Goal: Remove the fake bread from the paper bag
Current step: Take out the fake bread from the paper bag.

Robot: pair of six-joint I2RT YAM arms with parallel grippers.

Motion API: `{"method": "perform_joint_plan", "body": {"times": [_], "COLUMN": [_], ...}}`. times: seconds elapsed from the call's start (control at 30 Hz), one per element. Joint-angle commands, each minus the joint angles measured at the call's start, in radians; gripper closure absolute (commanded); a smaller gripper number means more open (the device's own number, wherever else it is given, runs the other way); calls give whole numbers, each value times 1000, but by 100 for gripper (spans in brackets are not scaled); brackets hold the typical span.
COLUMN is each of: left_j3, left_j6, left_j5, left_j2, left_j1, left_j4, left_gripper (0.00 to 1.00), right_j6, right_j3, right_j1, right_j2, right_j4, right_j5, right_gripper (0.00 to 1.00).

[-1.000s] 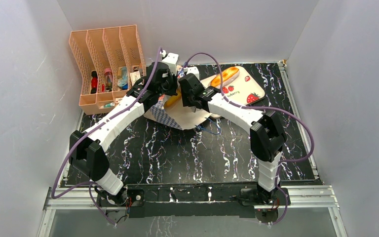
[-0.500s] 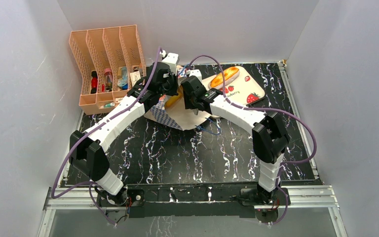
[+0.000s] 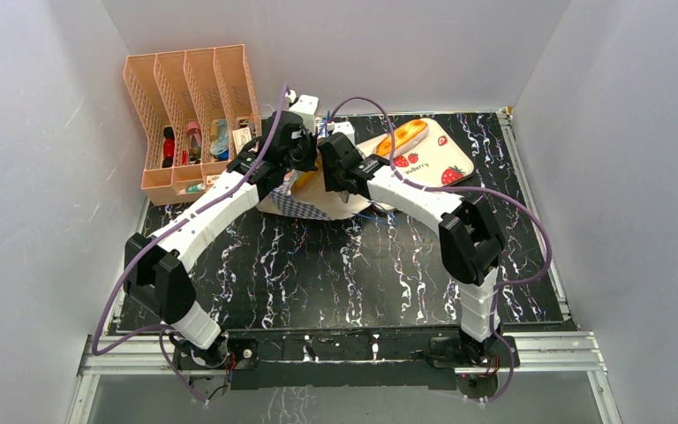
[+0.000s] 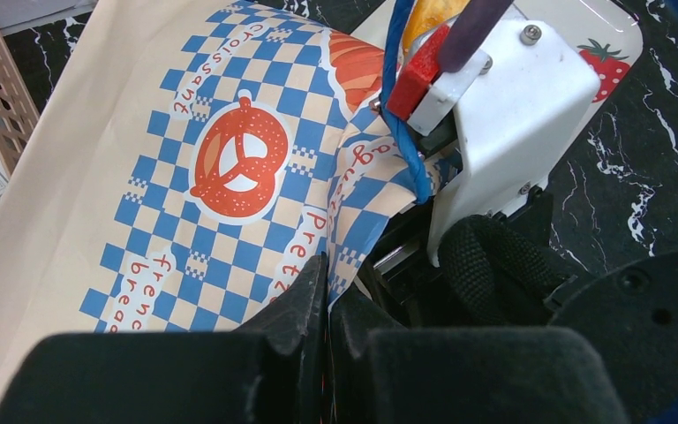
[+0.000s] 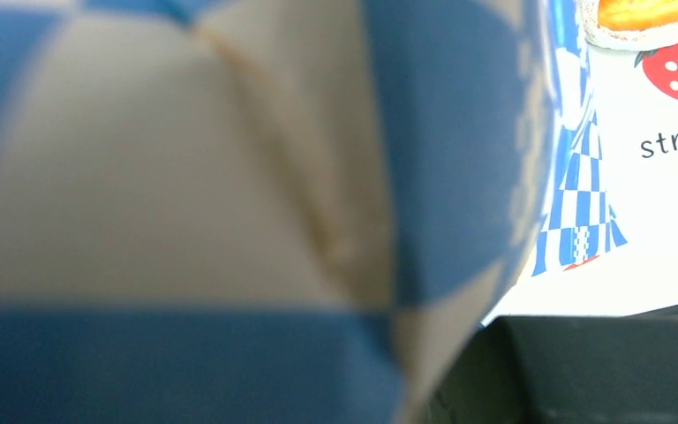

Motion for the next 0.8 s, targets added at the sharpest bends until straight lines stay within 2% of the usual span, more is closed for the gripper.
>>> {"method": "perform_joint_plan", "body": {"times": [0.0,0.47,0.7,0.77], "left_j3": [28,34,29,32], "left_j6": [-8,-33,-40,-41], "left_j5": [15,-27,-18,-16], "left_j2": [-24,-13,-6,-4], "left_j1": [-16,-16,-16,-16], "left_j4": [20,30,38,38], "left_gripper": [100,100,100,100], "right_j6": [4,54,41,34], "right_j3": [-22,-187,-220,-213], "right_j1": [-7,-3,-2,-2], "right_j2": [-89,-346,-349,-337], "right_j4": [52,26,33,42], "right_j5": [42,11,-27,-53], "right_gripper": [100,100,100,93]}}
